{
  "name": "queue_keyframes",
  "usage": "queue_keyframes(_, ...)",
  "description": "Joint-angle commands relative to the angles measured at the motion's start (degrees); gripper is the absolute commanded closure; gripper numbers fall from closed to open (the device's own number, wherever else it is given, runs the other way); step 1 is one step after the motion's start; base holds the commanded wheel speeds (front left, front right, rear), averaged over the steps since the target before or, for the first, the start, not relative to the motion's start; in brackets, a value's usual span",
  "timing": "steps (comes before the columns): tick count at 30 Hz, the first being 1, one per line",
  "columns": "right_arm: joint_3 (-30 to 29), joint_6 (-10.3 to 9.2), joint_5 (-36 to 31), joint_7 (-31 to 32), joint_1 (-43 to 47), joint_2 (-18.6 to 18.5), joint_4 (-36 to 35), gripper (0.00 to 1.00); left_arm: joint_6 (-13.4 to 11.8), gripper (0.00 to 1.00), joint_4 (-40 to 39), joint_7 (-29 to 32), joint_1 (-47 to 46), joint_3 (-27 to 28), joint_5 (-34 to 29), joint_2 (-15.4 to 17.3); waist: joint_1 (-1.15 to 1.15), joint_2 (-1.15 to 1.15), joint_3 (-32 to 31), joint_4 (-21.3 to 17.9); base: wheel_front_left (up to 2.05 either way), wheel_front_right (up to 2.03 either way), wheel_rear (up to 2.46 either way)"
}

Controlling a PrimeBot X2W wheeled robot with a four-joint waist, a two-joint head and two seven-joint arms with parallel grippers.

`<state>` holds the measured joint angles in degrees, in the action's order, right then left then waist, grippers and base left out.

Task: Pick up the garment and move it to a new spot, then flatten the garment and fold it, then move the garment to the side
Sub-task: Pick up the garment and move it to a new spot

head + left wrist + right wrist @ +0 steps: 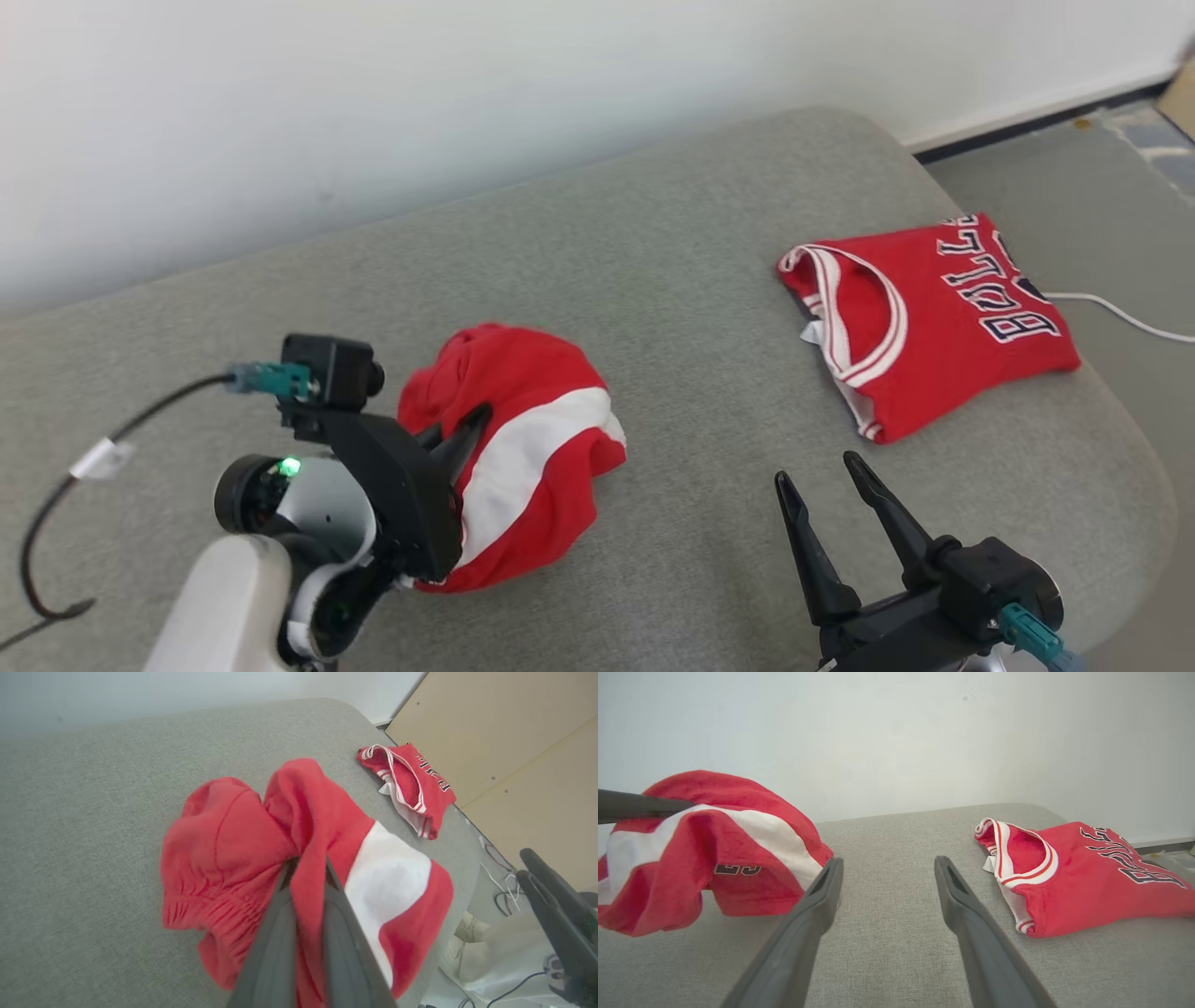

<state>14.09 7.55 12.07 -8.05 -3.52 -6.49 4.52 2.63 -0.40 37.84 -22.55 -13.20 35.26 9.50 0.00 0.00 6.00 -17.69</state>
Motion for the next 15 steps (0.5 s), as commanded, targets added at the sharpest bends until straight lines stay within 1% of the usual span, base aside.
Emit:
queue_keyframes(1,-0.05,-0.12,-0.44,0.13,0.46,0.11,-0.35,0.00,0.39,1.00,1.49,-1.93,0.57,-0.27,-1.44,-0.02,0.00,0.00,1.35,-2.20,0.00,0.00,0.00)
queue_keyframes(4,0.22,-0.12,-1.06,0.43,0.64,-0.01,-0.73,0.00,-0.04,1.00,7.33,-8.35,0.01,-1.40,-6.09,0.05,0.00,0.00,1.60,-2.05,0.00,0.00,0.00)
queue_keyframes(5,0.21,-0.12,-1.16,0.55,0.66,0.01,-0.87,0.00,-0.07,0.83,9.28,-10.63,-0.26,-1.73,-7.22,-0.23,0.00,0.00,1.63,-1.81,0.00,0.00,0.00)
queue_keyframes(6,0.15,-0.12,-1.20,0.71,0.74,-0.04,-0.85,0.00,0.06,0.18,11.27,-12.65,-0.47,-2.20,-8.36,-0.41,0.00,0.00,1.58,-1.48,0.00,0.00,0.00)
queue_keyframes(7,0.00,-0.12,-1.36,0.85,0.82,-0.10,-0.84,0.00,-0.04,0.00,13.10,-14.74,-0.74,-2.56,-9.63,-0.47,0.00,0.00,1.50,-1.11,0.00,0.00,0.00)
queue_keyframes(10,-0.32,-0.12,-1.56,1.15,1.06,-0.20,-0.91,0.00,0.44,0.00,17.63,-20.16,-1.30,-3.25,-11.05,-1.00,0.00,0.00,1.02,0.27,0.00,0.00,0.00)
queue_keyframes(12,-0.67,-0.12,-1.45,1.38,1.16,-0.35,-0.99,0.00,0.71,0.00,19.68,-22.53,-0.97,-2.64,-9.66,-1.93,0.00,0.00,0.55,1.33,0.00,0.00,0.00)
queue_keyframes(15,-1.31,-0.12,-1.33,1.58,1.45,-0.47,-1.24,0.00,1.49,0.00,20.73,-25.60,-0.34,-1.33,-8.07,-2.12,0.00,0.00,-0.31,3.05,0.00,0.00,0.00)
